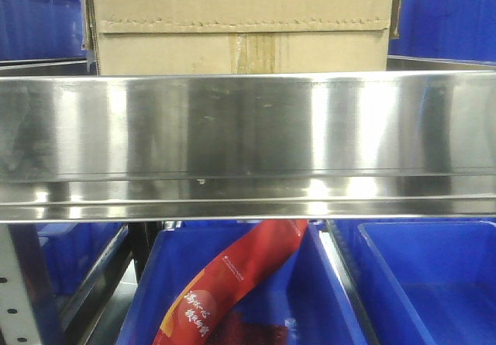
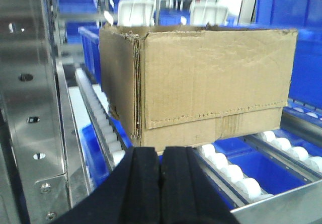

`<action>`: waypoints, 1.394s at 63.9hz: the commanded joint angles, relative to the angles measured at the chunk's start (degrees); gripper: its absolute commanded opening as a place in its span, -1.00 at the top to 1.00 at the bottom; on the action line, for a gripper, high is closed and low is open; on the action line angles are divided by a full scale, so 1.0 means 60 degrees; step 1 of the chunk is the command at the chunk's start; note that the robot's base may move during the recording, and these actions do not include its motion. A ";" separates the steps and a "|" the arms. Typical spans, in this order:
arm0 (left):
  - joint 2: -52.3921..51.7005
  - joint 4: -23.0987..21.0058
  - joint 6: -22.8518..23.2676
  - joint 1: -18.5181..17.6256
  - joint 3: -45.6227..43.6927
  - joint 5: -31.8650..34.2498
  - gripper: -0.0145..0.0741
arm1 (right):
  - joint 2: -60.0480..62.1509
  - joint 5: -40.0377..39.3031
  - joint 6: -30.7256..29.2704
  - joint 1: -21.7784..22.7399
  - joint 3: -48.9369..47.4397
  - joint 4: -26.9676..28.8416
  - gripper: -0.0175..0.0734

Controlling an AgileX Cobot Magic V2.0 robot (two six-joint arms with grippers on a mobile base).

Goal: Stack two boxes on right shelf middle
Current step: 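Open both grippers and pull them back from the boxes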

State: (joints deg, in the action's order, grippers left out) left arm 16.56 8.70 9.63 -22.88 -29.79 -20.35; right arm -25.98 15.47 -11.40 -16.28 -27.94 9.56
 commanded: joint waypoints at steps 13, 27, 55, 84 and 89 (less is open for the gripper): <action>-0.0550 0.0018 0.0000 -0.0058 0.0436 0.0611 0.92 | 0.0373 -0.1149 -0.0085 0.0016 0.0512 -0.0047 0.95; -0.0550 0.0018 0.0000 -0.0058 0.0436 0.0611 0.92 | 0.0373 -0.1190 -0.0085 0.0016 0.0512 -0.0047 0.95; -0.0727 0.0071 -0.0221 0.0332 0.0660 0.0613 0.92 | 0.0373 -0.1208 -0.0085 0.0016 0.0512 -0.0047 0.95; -0.2760 -0.1348 -0.1333 0.3766 0.4174 0.2216 0.92 | 0.0373 -0.1228 -0.0085 0.0016 0.0512 -0.0047 0.95; -0.2760 -0.1449 -0.1333 0.3963 0.4634 0.2705 0.92 | 0.0373 -0.1228 -0.0085 0.0016 0.0512 -0.0047 0.95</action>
State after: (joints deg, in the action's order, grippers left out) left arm 0.38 0.93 1.97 -0.13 -4.56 -8.13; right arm -24.03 9.57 -11.44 -16.28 -24.97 9.56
